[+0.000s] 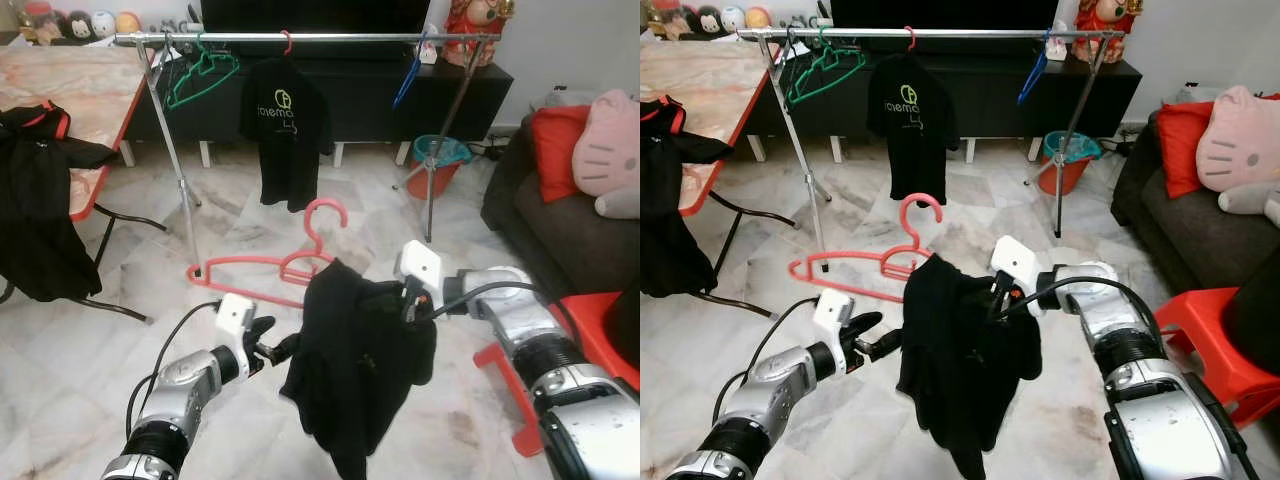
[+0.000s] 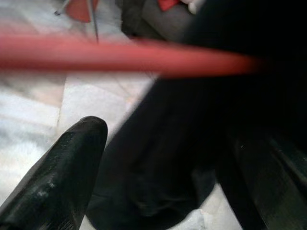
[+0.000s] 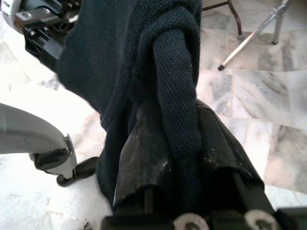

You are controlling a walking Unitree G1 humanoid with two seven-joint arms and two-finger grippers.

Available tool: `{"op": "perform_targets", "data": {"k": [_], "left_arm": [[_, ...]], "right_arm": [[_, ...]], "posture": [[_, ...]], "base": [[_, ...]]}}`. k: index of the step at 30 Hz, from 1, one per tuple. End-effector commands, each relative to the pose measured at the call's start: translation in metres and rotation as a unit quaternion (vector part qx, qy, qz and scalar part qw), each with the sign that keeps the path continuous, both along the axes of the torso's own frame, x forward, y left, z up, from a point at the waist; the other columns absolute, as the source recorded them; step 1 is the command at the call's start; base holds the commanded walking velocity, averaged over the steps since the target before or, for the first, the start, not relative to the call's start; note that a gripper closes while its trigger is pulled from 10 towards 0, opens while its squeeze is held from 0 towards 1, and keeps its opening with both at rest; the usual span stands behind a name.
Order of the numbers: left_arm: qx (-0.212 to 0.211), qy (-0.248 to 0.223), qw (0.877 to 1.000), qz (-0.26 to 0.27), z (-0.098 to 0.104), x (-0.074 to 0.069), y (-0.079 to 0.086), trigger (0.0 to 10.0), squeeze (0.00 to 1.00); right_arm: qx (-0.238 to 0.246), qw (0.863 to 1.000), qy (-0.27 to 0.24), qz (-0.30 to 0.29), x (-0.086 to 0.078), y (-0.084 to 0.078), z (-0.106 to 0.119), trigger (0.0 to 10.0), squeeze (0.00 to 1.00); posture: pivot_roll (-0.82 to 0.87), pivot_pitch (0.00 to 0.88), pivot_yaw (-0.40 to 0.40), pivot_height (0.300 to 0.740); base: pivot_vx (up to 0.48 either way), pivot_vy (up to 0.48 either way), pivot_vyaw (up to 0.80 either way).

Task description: Hang hanger

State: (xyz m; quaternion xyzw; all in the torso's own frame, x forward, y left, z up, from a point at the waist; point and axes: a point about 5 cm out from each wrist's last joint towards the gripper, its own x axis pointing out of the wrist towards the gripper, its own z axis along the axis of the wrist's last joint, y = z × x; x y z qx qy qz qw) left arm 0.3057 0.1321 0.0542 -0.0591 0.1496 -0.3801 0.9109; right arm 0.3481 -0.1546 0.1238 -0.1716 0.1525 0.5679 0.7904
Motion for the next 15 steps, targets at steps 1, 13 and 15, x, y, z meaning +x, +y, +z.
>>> {"op": "perform_targets", "data": {"k": [1,13,15], "left_arm": [[0.024,-0.011,1.000,-0.006,0.003,0.003,-0.006,10.0,0.00],[0.047,-0.062,0.997,-0.015,0.019,0.009,-0.040,10.0,0.00],[0.079,-0.087,0.993,0.001,0.022,0.012,-0.054,10.0,0.00]], "right_arm": [[0.018,0.999,-0.030,0.015,0.006,0.005,0.018,0.0,0.00],[0.027,0.999,-0.037,0.022,0.009,0.017,0.022,0.0,0.00],[0.033,0.998,-0.045,0.012,0.013,0.019,0.027,0.0,0.00]], "posture": [[-0.05,0.000,-0.130,0.732],[-0.05,0.000,-0.137,0.732],[-0.04,0.000,-0.139,0.732]], "base": [[0.000,0.000,0.00],[0.000,0.000,0.00],[0.000,0.000,0.00]]}}
